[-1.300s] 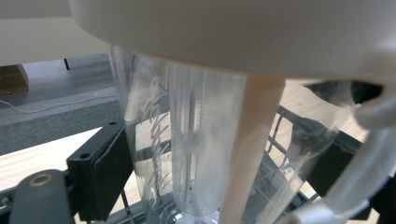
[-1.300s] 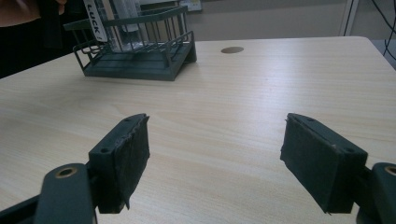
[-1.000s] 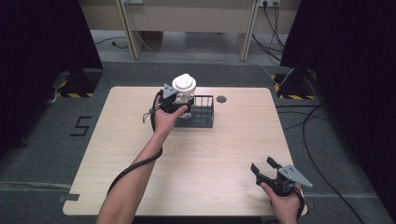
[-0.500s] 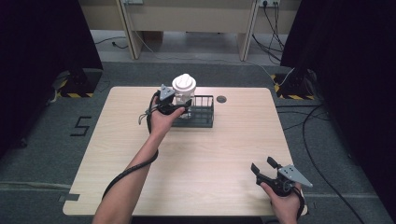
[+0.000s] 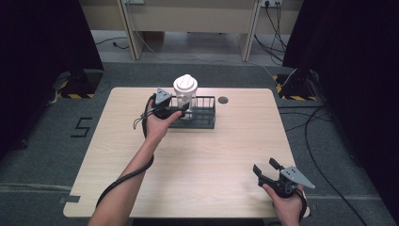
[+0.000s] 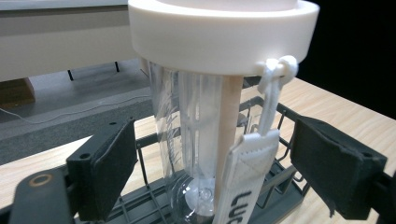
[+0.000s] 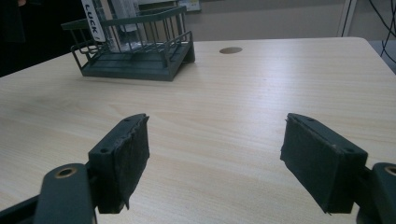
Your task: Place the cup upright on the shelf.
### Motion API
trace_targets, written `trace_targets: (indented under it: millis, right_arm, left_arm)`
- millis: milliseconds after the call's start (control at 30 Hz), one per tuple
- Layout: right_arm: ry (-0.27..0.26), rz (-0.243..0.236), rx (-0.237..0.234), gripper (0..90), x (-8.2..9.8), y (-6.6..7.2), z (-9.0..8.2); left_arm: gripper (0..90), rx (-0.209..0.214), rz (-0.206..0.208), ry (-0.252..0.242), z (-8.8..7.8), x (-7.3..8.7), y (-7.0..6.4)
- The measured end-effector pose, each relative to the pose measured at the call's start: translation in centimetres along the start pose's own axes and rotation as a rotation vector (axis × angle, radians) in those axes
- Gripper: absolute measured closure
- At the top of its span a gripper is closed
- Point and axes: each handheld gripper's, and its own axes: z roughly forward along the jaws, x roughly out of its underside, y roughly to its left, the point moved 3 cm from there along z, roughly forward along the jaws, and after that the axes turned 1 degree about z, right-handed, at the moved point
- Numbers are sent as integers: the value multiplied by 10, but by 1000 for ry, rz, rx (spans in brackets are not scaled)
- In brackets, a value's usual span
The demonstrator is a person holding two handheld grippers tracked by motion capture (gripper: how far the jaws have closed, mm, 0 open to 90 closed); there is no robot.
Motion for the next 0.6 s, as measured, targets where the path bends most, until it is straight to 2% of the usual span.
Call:
trace_targets:
  millis: [600]
  right_arm:
    - [1,-1,3,236,0,0,0]
  left_arm:
    - [142,5,11,-8,-36,11,4]
